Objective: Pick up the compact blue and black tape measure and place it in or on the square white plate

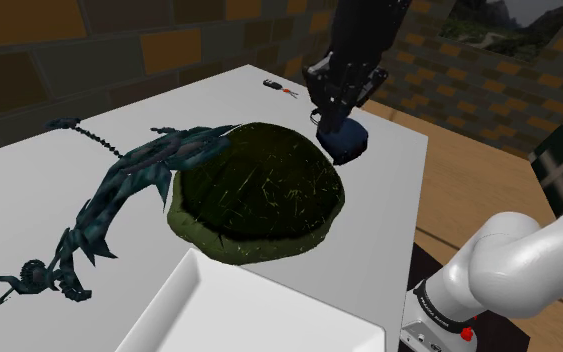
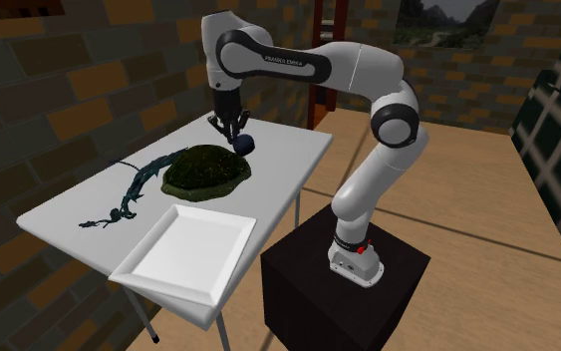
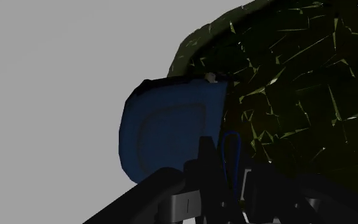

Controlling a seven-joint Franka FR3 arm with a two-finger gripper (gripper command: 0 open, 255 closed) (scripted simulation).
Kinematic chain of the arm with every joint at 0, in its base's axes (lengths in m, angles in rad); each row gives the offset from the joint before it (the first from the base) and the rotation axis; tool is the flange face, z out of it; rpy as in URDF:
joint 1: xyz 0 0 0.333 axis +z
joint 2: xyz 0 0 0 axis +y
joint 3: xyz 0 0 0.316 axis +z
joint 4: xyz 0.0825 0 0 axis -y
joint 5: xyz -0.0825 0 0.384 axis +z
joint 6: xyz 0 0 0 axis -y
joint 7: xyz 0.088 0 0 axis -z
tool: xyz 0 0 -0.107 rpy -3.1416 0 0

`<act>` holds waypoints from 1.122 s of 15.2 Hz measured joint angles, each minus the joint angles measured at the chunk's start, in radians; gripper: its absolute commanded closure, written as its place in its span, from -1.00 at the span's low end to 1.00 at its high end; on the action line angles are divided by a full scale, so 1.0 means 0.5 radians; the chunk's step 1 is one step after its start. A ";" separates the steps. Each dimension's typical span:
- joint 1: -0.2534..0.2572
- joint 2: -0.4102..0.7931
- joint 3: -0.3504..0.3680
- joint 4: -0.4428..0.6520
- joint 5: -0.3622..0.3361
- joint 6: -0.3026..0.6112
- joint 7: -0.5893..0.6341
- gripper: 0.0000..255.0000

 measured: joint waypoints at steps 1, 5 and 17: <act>0.010 -0.007 0.025 0.008 -0.010 0.003 0.043 1.00; 0.077 0.007 0.169 0.069 0.056 -0.037 0.251 1.00; 0.183 0.322 0.759 0.432 0.030 -0.040 0.977 1.00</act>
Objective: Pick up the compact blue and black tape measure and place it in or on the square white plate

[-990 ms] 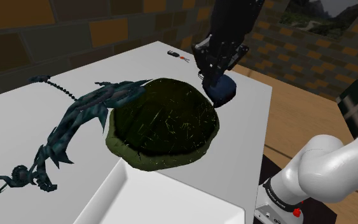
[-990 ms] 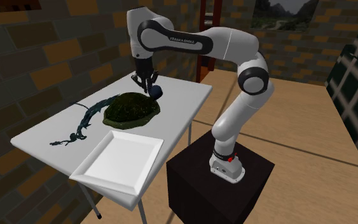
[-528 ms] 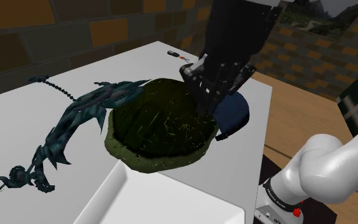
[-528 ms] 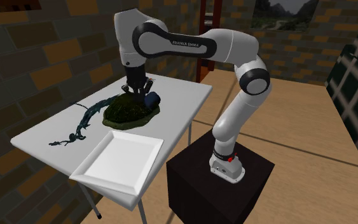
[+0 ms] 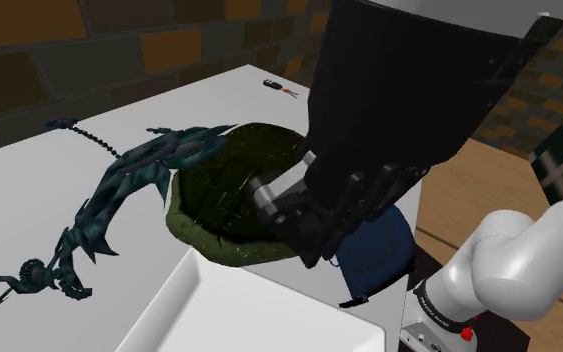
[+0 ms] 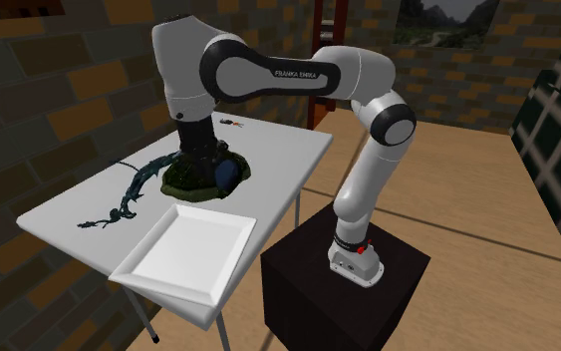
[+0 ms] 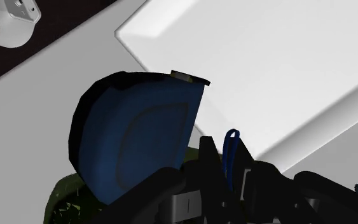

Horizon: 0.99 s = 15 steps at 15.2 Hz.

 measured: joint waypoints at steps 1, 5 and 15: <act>0.007 0.059 0.067 0.043 -0.032 0.008 0.075 1.00; 0.090 0.390 0.364 0.299 -0.268 -0.020 0.436 1.00; 0.148 0.457 0.450 0.126 -0.321 0.196 0.580 1.00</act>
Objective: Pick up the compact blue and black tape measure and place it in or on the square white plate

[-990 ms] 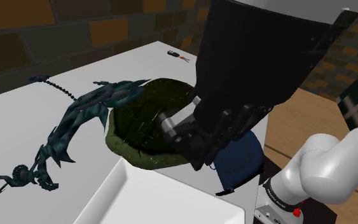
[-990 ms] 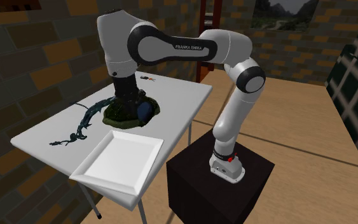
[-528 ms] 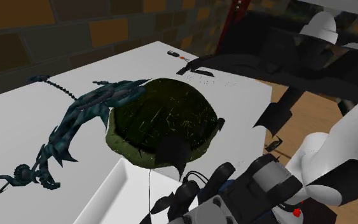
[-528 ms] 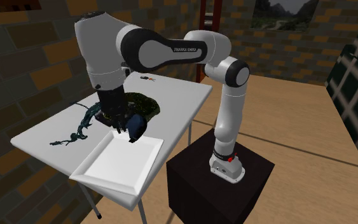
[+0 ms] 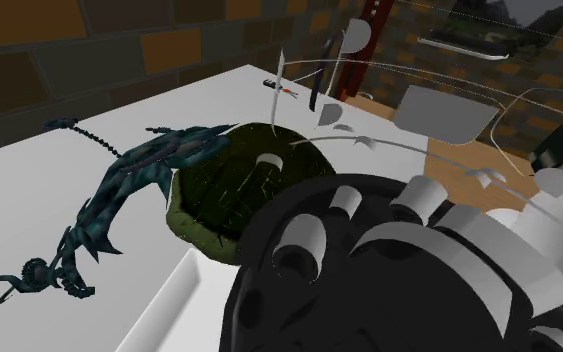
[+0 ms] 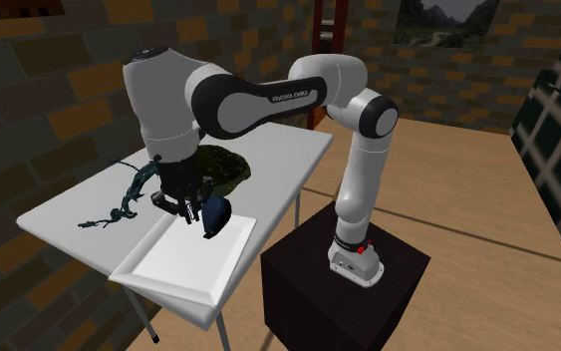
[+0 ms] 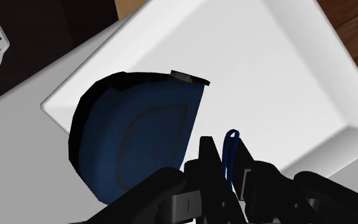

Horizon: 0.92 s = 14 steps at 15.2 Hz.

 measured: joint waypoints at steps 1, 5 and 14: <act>-0.005 -0.023 -0.005 -0.040 0.020 0.028 -0.010 1.00; -0.022 -0.087 -0.031 -0.199 0.073 0.153 -0.057 1.00; -0.026 -0.125 -0.044 -0.299 0.105 0.233 -0.081 -1.00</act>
